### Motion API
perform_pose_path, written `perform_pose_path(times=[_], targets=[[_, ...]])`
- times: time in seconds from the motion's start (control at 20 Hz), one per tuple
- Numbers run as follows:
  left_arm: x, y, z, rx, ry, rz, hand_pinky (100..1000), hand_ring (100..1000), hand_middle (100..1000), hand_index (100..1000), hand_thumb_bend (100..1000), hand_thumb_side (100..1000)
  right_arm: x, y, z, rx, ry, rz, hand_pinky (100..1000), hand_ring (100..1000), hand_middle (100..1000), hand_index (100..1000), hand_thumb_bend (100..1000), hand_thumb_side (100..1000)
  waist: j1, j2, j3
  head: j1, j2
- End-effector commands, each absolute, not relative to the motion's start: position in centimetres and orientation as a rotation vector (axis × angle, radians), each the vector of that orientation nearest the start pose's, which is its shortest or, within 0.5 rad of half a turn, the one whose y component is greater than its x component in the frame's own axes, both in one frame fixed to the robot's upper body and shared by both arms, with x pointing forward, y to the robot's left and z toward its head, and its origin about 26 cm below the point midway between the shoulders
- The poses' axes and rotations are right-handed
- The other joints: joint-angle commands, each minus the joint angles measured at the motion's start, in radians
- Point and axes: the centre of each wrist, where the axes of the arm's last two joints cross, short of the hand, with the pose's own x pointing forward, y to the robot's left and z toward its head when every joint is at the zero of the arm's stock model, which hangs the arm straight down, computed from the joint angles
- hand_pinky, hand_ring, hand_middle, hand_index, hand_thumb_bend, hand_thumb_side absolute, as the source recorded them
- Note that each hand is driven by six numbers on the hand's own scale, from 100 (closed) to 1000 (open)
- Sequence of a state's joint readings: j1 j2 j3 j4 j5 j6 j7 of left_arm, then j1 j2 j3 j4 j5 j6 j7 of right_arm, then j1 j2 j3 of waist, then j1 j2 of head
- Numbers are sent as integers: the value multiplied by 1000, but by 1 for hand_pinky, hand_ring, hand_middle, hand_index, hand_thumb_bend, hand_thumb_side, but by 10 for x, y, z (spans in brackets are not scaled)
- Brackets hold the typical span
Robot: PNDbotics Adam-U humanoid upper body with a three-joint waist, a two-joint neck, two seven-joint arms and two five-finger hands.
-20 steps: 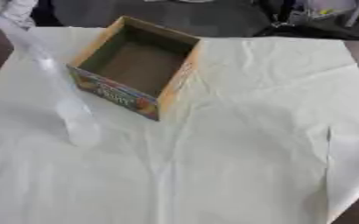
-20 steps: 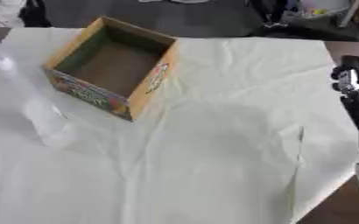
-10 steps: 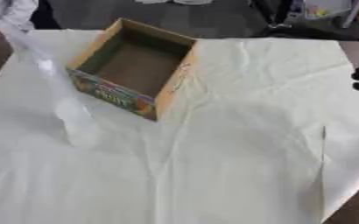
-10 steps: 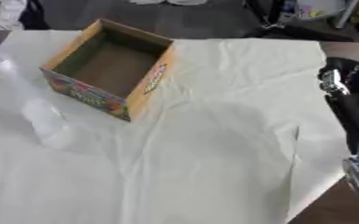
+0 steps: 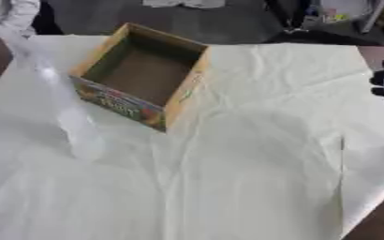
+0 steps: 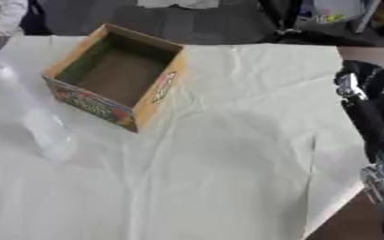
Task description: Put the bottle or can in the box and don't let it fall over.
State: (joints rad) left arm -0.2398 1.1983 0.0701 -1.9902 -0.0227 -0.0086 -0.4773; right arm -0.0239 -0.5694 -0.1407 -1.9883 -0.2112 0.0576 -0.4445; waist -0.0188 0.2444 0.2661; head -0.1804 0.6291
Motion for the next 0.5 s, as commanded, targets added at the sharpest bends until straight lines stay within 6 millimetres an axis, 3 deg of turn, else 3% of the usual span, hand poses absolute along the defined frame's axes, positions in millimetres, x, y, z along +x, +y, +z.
perform_pose_path(times=[0.05,0.5], targets=[[269,356,338,708,-1557,-1605,842,832,813,880,100,994,261,-356,179,-604,-2039,-70,727,716,605,733,100,562,1,-26,-2,15,-14],[275,342,367,747,-1574,-1690,849,842,815,884,110,951,262,-353,179,-581,-2037,-56,727,715,604,732,100,564,2,-34,-9,65,-26]])
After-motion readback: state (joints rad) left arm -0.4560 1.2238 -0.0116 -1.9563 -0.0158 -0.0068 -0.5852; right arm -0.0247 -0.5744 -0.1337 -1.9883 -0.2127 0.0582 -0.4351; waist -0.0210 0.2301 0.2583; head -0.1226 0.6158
